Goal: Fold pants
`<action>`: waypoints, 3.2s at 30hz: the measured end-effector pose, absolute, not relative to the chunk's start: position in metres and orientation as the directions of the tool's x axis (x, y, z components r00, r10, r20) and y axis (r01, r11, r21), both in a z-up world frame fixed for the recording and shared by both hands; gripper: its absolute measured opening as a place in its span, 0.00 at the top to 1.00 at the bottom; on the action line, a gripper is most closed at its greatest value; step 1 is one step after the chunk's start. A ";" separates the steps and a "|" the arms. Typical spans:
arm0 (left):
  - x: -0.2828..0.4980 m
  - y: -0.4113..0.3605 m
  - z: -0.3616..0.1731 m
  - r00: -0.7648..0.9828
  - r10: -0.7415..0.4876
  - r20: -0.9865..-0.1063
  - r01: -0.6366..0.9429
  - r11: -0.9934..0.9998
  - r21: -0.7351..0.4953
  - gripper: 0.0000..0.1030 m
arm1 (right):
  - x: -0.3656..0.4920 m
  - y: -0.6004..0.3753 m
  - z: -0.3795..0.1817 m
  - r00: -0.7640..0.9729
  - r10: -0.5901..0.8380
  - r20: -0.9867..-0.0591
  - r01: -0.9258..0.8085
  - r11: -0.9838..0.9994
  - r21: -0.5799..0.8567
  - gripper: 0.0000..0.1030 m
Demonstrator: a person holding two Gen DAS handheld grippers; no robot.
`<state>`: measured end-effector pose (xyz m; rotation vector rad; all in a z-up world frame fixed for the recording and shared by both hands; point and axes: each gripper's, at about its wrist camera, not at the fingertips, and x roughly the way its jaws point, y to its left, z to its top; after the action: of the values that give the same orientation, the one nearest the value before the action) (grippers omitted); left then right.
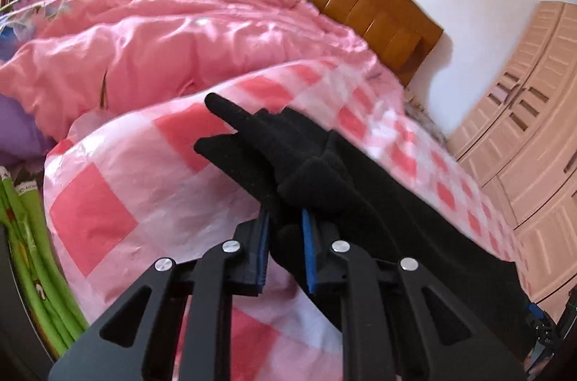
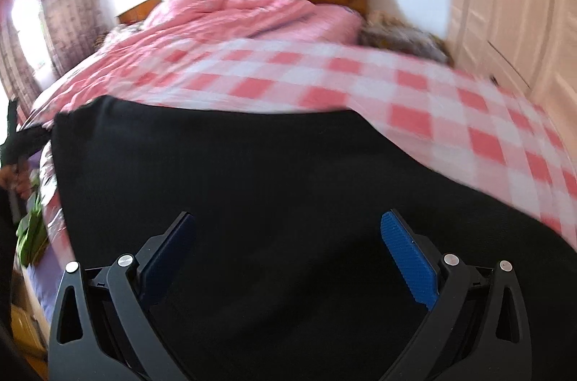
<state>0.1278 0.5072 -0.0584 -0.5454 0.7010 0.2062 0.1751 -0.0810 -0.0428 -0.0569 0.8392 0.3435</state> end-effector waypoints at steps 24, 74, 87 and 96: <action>0.157 0.351 -0.079 0.564 0.236 -0.791 -0.234 0.965 0.121 0.02 | 0.110 -0.216 -0.076 0.562 0.101 -0.821 -0.197 0.980 -0.015 0.04; 0.036 -0.133 -0.067 0.749 -0.275 -0.602 0.579 0.713 0.396 0.02 | -0.001 -0.337 -0.048 0.798 0.210 -0.565 0.020 0.928 0.373 0.75; 0.054 -0.157 -0.069 0.718 -0.274 -0.640 0.613 0.684 0.396 0.02 | 0.011 -0.370 -0.076 0.778 0.200 -0.596 0.075 0.912 0.404 0.78; 0.071 -0.171 -0.031 0.644 -0.413 -0.645 0.691 0.675 0.257 0.02 | 0.010 -0.374 -0.080 0.783 0.202 -0.588 0.083 0.903 0.422 0.78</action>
<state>0.0709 -0.1709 -0.0311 0.5206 0.5837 -0.6618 0.0104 -0.3742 -0.0801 0.4488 0.6732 0.0666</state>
